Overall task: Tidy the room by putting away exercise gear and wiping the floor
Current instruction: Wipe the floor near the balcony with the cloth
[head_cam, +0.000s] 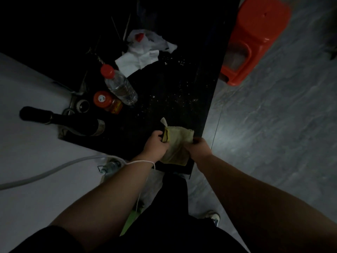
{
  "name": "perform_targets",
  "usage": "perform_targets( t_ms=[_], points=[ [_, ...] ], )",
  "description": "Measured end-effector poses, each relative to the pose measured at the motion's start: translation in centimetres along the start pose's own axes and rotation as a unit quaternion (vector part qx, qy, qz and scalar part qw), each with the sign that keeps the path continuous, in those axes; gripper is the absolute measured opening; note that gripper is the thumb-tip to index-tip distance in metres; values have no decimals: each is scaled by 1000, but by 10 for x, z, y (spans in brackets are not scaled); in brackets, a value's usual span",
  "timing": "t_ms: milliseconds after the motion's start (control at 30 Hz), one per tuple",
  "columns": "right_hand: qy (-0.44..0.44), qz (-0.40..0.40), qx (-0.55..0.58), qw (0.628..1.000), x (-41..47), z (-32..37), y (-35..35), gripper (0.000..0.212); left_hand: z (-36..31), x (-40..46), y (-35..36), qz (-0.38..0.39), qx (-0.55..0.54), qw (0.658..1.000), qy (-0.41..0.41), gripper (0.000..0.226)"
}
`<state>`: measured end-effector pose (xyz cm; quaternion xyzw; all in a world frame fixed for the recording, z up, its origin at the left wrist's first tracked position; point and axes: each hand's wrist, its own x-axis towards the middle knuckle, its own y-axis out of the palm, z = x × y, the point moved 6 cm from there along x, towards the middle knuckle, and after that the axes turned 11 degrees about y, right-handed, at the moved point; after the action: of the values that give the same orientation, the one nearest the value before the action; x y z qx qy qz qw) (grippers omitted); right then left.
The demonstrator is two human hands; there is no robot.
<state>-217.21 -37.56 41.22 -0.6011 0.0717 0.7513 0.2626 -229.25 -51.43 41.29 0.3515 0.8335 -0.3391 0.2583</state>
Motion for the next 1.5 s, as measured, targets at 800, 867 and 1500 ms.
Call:
perform_targets(
  t_ms=[800,867,1500],
  points=[
    [-314,-88,411,851,-281,-325,-350,54,-202,-322,357,437,-38,848,298,52],
    [-310,-133,433,836,-311,-396,-381,56,-205,-381,414,483,-15,818,311,48],
    [-146,-517,595,598,-458,-754,-452,50,-143,-760,722,754,121,577,290,9]
  ],
)
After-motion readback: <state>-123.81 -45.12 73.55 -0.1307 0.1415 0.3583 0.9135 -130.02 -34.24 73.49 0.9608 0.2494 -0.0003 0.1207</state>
